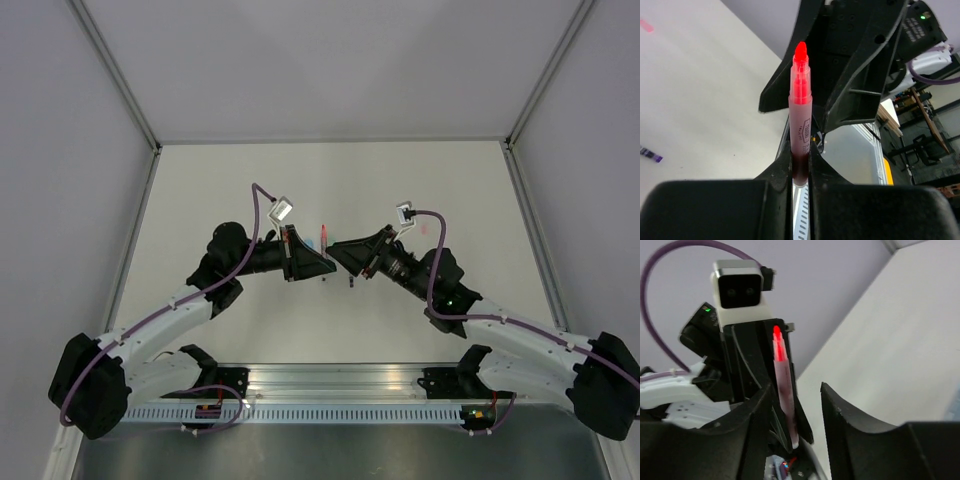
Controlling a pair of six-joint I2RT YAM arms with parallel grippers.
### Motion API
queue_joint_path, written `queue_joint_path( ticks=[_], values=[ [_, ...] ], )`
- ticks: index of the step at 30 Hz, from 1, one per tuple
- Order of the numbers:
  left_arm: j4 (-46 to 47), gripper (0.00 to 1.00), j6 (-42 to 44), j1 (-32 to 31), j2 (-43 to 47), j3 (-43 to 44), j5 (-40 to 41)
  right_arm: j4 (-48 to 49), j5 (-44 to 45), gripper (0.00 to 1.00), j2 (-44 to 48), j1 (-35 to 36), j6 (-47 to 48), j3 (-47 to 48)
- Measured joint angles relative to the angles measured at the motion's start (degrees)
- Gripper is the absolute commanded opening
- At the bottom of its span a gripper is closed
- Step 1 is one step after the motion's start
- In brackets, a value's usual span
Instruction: Insert the pens into the pen caps
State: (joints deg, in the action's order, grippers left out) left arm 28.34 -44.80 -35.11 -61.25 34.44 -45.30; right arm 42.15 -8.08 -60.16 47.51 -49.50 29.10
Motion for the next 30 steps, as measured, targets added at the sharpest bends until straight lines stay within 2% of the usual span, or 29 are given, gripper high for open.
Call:
queue_joint_path(
  ticks=[6,9,12,15,20,24,30],
  values=[
    [-8.2,0.02,6.2,0.1,1.0,0.2,4.4,-24.5,12.3,0.55,11.9,0.0,10.4,1.9],
    [-11.6,0.02,8.6,0.3,1.1,0.3,6.5,-35.0,19.9,0.57,13.4,-0.9,14.8,4.8],
    [-13.3,0.02,10.2,0.4,1.1,0.2,8.3,-42.8,25.9,0.56,11.3,-5.2,18.1,8.5],
    [-13.4,0.02,11.5,0.4,1.0,-0.6,9.5,-49.2,28.2,0.56,4.0,-14.0,20.9,15.1],
    [-12.9,0.02,12.5,0.4,0.1,-3.3,9.7,-58.6,27.9,0.56,-15.0,-25.9,25.1,30.7],
    [-12.8,0.02,12.8,0.4,-1.2,-3.7,9.6,-64.0,24.7,0.56,-28.9,-32.1,28.2,40.9],
    [-10.7,0.02,12.7,0.4,-1.3,-4.3,8.8,-71.0,21.0,0.54,-42.4,-37.6,32.3,47.3]
  ],
)
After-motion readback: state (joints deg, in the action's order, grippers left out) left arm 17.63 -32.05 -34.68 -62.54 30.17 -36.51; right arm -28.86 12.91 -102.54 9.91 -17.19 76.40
